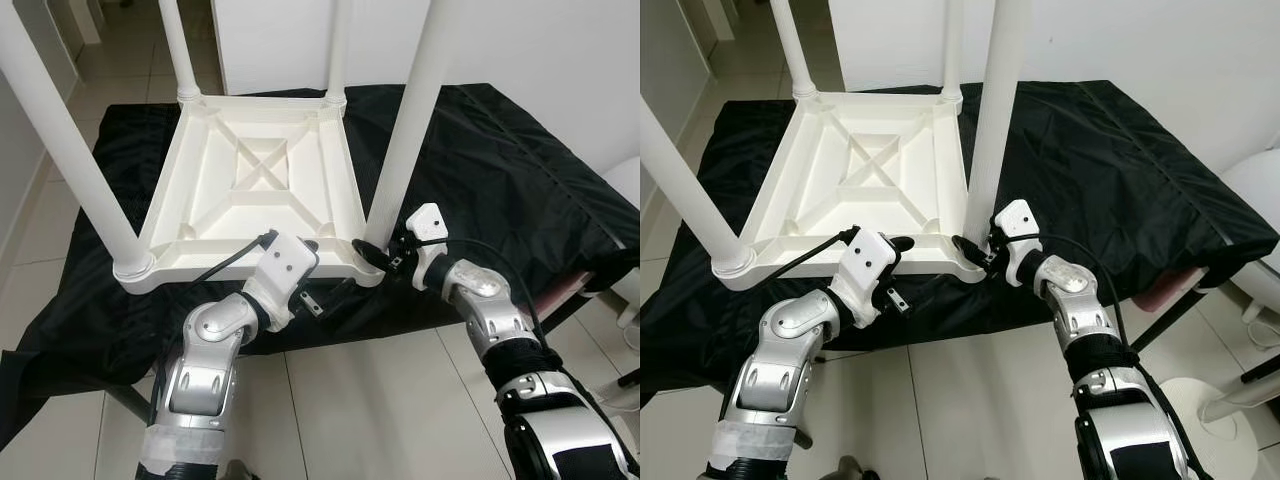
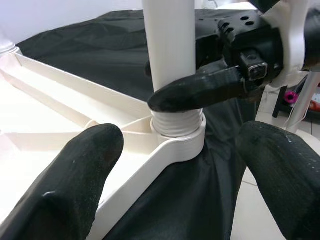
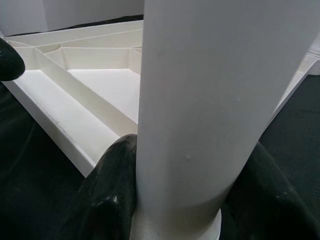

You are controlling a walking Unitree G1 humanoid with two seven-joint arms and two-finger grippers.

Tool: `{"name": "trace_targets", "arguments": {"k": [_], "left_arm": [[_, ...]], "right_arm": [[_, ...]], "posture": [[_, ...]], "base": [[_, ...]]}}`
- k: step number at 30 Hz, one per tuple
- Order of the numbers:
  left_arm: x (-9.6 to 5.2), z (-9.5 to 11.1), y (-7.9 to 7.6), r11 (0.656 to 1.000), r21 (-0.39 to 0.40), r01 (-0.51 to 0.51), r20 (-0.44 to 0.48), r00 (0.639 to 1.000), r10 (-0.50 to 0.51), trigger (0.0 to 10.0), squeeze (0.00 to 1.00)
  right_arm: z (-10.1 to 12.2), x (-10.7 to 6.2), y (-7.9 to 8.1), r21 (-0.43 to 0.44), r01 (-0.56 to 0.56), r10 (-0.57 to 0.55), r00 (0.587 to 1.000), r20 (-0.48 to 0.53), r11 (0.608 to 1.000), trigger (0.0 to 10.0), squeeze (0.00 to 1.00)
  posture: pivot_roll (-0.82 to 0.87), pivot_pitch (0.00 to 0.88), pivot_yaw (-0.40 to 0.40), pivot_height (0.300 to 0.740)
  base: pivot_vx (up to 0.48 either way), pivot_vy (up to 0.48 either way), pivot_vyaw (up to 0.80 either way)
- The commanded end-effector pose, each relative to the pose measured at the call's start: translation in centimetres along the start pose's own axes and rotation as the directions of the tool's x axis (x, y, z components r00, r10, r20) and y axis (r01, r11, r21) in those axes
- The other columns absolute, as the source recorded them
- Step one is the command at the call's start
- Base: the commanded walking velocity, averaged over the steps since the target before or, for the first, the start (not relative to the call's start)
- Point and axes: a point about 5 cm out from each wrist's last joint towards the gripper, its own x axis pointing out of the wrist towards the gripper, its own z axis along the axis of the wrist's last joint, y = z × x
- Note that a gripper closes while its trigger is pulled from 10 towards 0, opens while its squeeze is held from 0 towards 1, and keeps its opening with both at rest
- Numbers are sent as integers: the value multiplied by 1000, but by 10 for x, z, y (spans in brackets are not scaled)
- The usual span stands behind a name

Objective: Building children table

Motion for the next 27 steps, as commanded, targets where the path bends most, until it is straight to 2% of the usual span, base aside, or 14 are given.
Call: {"name": "trace_targets", "arguments": {"k": [1, 4, 5, 10, 12, 14, 15, 16, 19, 21, 22, 23, 24, 27], "left_arm": [[1, -6, 4, 989, 1, -148, -16, 989, 148, 10000, 0], [2, -17, 5, 981, -34, -189, -34, 982, 188, 10000, 0], [3, -22, 6, 975, -40, -217, -44, 975, 216, 10000, 0], [2, -28, 6, 965, -59, -256, -32, 967, 254, 10000, 0], [1, -30, 5, 959, -73, -274, -18, 962, 273, 10000, 0], [0, -31, 5, 958, -75, -278, -16, 960, 278, 10000, 0], [-2, -34, 5, 954, -90, -285, -17, 958, 285, 10000, 0], [-2, -34, 5, 954, -90, -285, -17, 958, 285, 10000, 0], [-6, -43, 4, 948, -140, -287, -21, 958, 287, 10000, 0], [-6, -43, 4, 948, -140, -287, -21, 958, 287, 10000, 0], [-6, -45, 4, 947, -145, -285, -21, 958, 286, 10000, 0], [-6, -45, 4, 947, -145, -285, -21, 958, 286, 10000, 0], [-7, -49, 5, 945, -146, -293, -23, 956, 293, 10000, 0], [-7, -50, 5, 944, -146, -296, -22, 955, 296, 10000, 0]], "right_arm": [[-6, 1, 5, -6, -34, 34, 999, -30, 999, 0, 0], [-8, 0, 5, 17, -13, 13, 1000, -19, 1000, 0, 0], [-8, 0, 5, 20, 0, 0, 1000, -8, 1000, 10000, 0], [-8, 0, 6, 48, 66, -67, 997, 26, 997, 10000, 0], [-11, 0, 9, 74, 134, -138, 989, 46, 988, 10000, 0], [-12, 0, 10, 79, 149, -153, 987, 49, 986, 10000, 0], [-14, 0, 11, 85, 216, -221, 974, 45, 973, 10000, 0], [-14, 0, 11, 85, 216, -221, 974, 45, 973, 10000, 0], [-18, -1, 18, 111, 386, -390, 921, 16, 916, 10000, 0], [-18, -1, 18, 111, 386, -390, 921, 16, 916, 10000, 0], [-18, -1, 22, 128, 420, -425, 905, 9, 898, 10000, 0], [-18, -1, 22, 128, 420, -425, 905, 9, 898, 10000, 0], [-18, 0, 32, 166, 516, -521, 853, -12, 840, 10000, 0], [-17, -1, 34, 176, 544, -549, 835, -19, 821, 10000, 0]], "posture": [[-20, 10, -18, 740], [-23, 12, -22, 740], [-27, 16, -22, 740], [-36, 27, -17, 740], [-38, 31, -18, 740], [-38, 31, -18, 740], [-48, 41, -9, 740], [-48, 41, -9, 740], [-53, 45, -12, 740], [-53, 45, -12, 740], [-58, 49, -11, 740], [-58, 49, -11, 740], [-60, 51, -10, 740], [-60, 51, -10, 740]], "base": [[0, 0, 0], [0, 0, 0], [0, 0, 0], [0, 0, 0], [0, 0, 0], [0, 0, 0], [0, 0, 0], [0, 0, 0], [0, 0, 0], [0, 0, 0], [0, 0, 0], [0, 0, 0], [0, 0, 0], [0, 0, 0]]}}
